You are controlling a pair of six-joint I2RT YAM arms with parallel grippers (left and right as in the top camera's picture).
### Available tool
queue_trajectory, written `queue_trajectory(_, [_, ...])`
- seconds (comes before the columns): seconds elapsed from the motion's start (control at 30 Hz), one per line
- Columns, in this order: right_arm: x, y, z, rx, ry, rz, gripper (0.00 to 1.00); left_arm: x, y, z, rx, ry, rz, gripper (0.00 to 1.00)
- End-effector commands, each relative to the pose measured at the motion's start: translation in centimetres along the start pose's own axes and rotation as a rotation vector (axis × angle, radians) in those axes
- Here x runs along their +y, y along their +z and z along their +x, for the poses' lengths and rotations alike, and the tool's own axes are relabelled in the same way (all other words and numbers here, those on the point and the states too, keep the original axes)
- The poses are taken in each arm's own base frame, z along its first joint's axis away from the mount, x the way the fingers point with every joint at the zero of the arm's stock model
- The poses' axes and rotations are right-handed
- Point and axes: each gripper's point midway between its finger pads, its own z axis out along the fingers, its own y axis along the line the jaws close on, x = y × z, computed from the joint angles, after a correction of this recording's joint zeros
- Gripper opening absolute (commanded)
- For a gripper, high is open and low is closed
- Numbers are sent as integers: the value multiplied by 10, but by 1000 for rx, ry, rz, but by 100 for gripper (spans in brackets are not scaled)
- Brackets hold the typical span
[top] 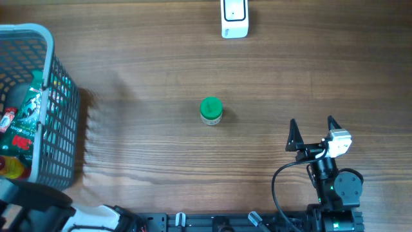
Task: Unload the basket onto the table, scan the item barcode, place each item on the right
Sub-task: 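Reach into the basket and grasp the red-capped bottle with the left gripper, then place the red-capped bottle beside the green jar and release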
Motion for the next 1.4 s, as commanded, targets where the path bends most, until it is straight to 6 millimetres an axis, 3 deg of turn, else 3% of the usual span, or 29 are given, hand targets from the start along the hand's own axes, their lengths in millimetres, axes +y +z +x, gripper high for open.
queue_trajectory(0.0, [-1, 0, -1, -3, 17, 9, 100, -18, 30, 21, 116, 95, -6, 100])
queue_trajectory(0.13, [-1, 0, -1, -3, 17, 10, 100, -21, 50, 33, 168, 121, -48, 100])
queue_trajectory(0.27, [-1, 0, -1, -3, 17, 10, 100, -21, 55, 35, 178, 125, -59, 100])
queue_trajectory(0.37, [-1, 0, -1, -3, 17, 9, 100, -20, 55, 36, 181, 126, -63, 86])
queue_trajectory(0.53, [-1, 0, -1, -3, 17, 10, 100, -19, 55, 37, 185, 128, -69, 47])
queue_trajectory(0.67, [-1, 0, -1, -3, 17, 10, 100, -18, 55, 37, 187, 128, -71, 44])
queue_trajectory(0.77, [-1, 0, -1, -3, 17, 10, 100, -23, 39, 31, 168, 120, -33, 41])
queue_trajectory(0.97, [-1, 0, 0, -3, 17, 9, 100, -34, -31, 6, 100, 82, 116, 40])
queue_trajectory(1.1, [-1, 0, -1, -3, 17, 9, 100, -34, -94, -8, 43, 55, 255, 40])
queue_trajectory(1.37, [-1, 0, -1, -3, 17, 10, 100, -40, -214, 23, 102, 108, 677, 39])
